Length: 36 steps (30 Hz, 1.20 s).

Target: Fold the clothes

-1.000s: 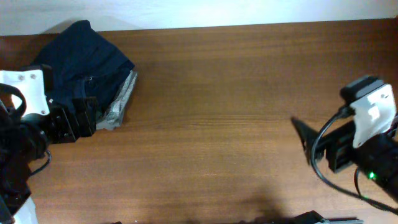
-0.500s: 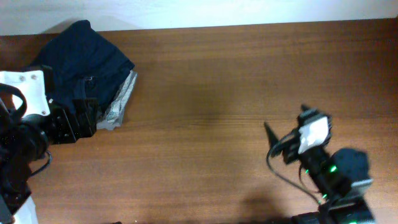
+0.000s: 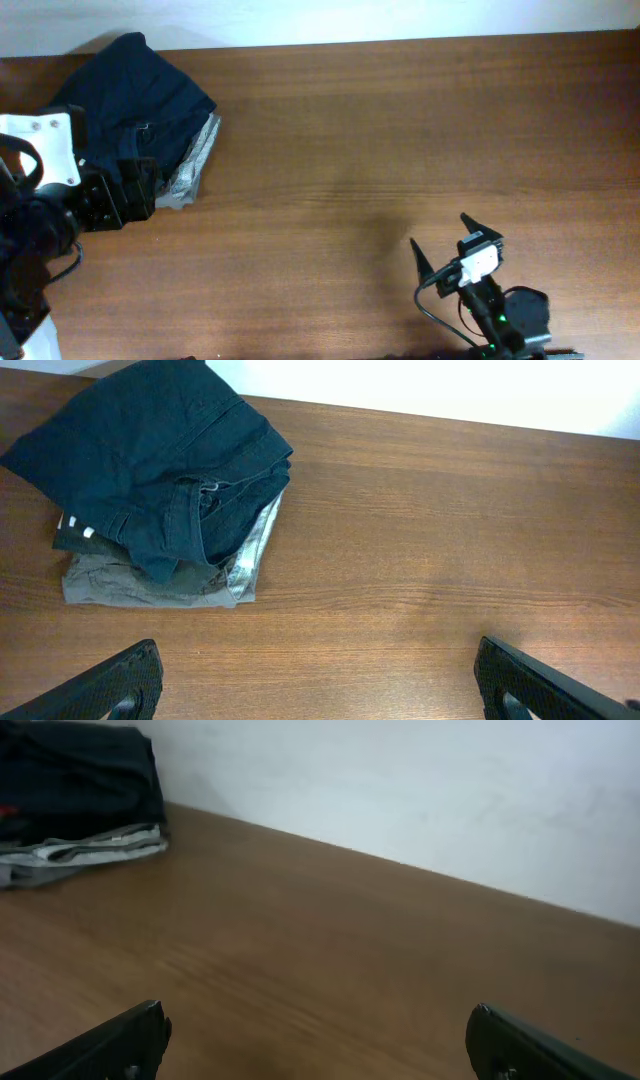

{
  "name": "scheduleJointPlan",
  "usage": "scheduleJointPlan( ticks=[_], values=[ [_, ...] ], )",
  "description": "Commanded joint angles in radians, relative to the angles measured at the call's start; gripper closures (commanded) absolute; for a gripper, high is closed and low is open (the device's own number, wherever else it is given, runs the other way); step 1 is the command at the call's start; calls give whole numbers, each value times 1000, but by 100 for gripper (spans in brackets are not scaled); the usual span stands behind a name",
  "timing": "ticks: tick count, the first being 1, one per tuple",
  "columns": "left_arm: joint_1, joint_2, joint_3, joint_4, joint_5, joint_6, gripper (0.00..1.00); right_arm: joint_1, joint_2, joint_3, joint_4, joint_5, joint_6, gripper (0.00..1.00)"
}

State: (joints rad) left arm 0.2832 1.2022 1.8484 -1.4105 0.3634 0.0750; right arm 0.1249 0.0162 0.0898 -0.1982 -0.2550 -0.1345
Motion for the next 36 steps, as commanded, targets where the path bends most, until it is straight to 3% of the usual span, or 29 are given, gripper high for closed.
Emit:
scheduleJointPlan(
  ticks=[1, 28, 33, 36],
  values=[
    [-4, -2, -1, 2, 8, 9, 1, -8, -11, -55, 79, -23, 16, 2],
    [-6, -2, -1, 2, 7, 9, 1, -8, -10, -75, 125, -23, 16, 1],
    [-80, -36, -6, 49, -27, 23, 1, -8, -10, -75, 125, -23, 16, 1],
    [-174, -53, -61, 167, -68, 24, 1, -8, -10, -75, 125, -23, 16, 2]
  ],
)
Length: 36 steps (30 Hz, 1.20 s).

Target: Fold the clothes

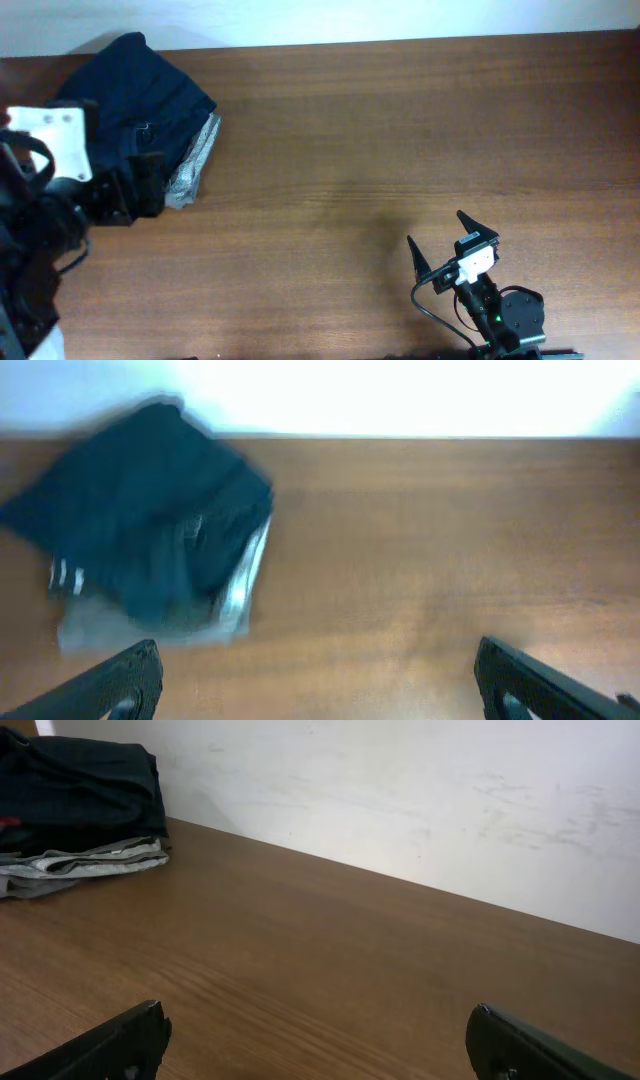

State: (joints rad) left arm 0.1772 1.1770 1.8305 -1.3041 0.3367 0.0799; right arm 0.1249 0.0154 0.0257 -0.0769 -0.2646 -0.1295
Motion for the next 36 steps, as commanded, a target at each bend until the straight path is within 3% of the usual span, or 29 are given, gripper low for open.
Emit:
scheduleJointPlan(
  ticks=[1, 8, 12, 17, 25, 31, 36],
  values=[
    [-104, -38, -77, 119, -68, 19, 1, -8, -9, -11, 4, -13, 11, 1],
    [-308, -190, -517, 546, -251, 19, 1, -8, -9, -11, 3, -13, 11, 1],
    [-322, -328, -833, 824, -256, 19, 1, -8, -9, -11, 4, -13, 10, 1],
    [-320, -560, -1165, 1066, -260, 19, 1, -8, -9, -11, 4, -13, 10, 1],
    [-293, -1002, -1493, 1092, -319, 19, 1, -8, -9, -11, 3, -13, 11, 1],
    [-257, -1161, -1663, 1096, -325, 19, 1, -8, -9, -11, 4, -13, 11, 1],
    [-256, -1172, -1795, 1224, -338, 19, 1, -8, -9, -11, 4, -13, 11, 1]
  ],
)
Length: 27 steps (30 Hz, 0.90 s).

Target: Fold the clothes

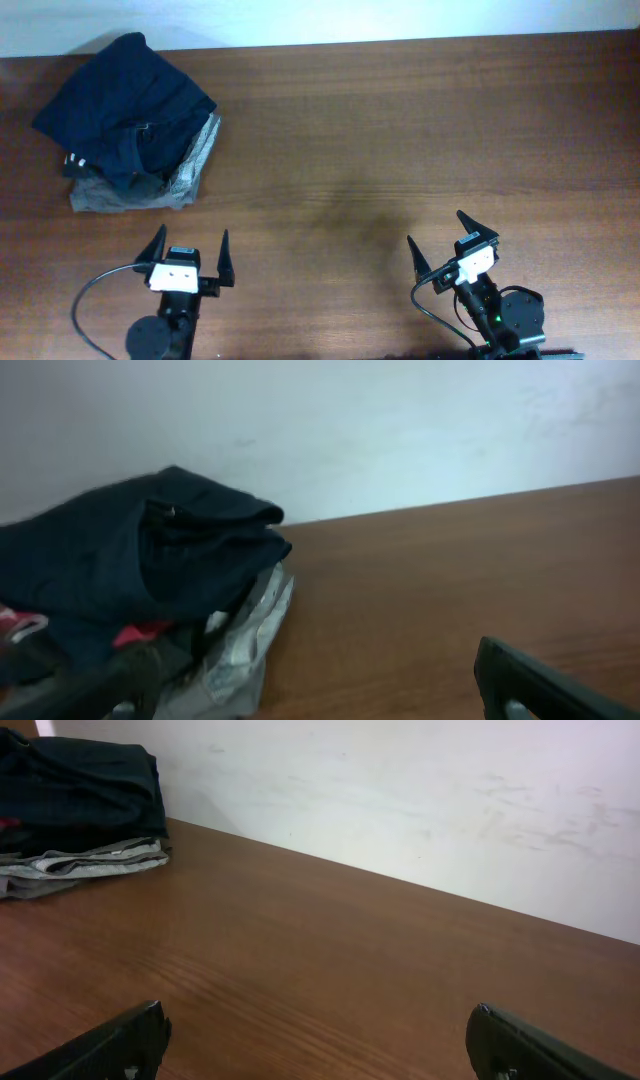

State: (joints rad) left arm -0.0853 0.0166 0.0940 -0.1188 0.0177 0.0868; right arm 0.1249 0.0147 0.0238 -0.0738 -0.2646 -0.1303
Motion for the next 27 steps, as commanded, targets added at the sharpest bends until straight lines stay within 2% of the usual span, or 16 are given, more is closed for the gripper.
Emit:
scheduleJointPlan(
  ticks=[1, 27],
  values=[
    [6, -12, -84, 61, -19, 12, 1, -8, -8, -9, 0, -13, 11, 1],
    [5, -11, -85, 38, -15, 12, 1, -8, -8, -9, 0, -13, 11, 2]
  ],
)
